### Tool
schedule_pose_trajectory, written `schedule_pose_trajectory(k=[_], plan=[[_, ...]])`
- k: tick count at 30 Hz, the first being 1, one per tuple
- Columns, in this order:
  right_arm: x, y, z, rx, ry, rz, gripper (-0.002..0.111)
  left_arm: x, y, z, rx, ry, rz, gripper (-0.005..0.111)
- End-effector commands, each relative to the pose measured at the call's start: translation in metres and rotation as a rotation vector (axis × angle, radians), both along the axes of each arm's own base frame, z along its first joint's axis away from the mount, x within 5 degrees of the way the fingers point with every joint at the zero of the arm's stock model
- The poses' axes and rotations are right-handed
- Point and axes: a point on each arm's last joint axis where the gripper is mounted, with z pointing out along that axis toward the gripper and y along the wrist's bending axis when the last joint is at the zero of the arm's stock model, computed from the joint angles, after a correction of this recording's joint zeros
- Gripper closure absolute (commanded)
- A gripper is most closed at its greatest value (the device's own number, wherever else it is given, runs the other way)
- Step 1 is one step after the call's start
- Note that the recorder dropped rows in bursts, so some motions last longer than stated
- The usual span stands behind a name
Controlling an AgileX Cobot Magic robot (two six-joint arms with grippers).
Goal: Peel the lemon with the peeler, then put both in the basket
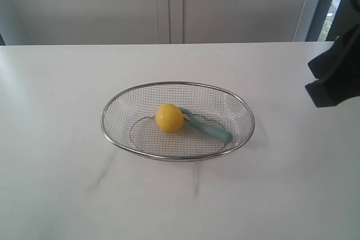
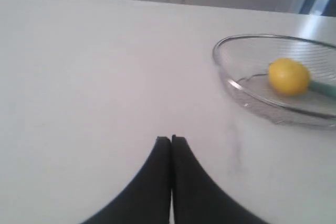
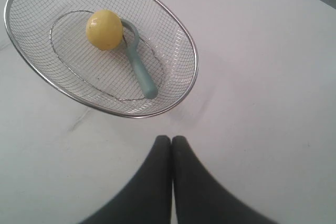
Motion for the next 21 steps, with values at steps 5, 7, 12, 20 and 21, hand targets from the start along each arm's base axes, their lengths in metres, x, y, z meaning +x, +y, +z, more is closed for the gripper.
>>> schedule_pose_trajectory(k=[5, 7, 12, 20, 21], plan=[[0.0005, -0.0005, 0.0015, 0.011, -0.02, -0.005, 0.108, -0.006, 0.0128, -0.0086, 0.044, 0.048, 0.206, 0.107], [0.0007, -0.0004, 0.0016, 0.012, -0.022, -0.005, 0.108, -0.0059, 0.0131, -0.0086, 0.085, 0.042, 0.197, 0.107], [0.0006, -0.0005, 0.0015, 0.011, -0.021, -0.005, 0.108, -0.0059, 0.0132, -0.0087, 0.131, 0.034, 0.184, 0.107], [0.0006, -0.0005, 0.0015, 0.011, -0.021, -0.005, 0.108, -0.006, 0.0137, -0.0089, 0.146, 0.035, 0.185, 0.107], [0.0006, -0.0005, 0.0015, 0.011, -0.021, -0.005, 0.108, -0.006, 0.0137, -0.0089, 0.146, 0.035, 0.185, 0.107]])
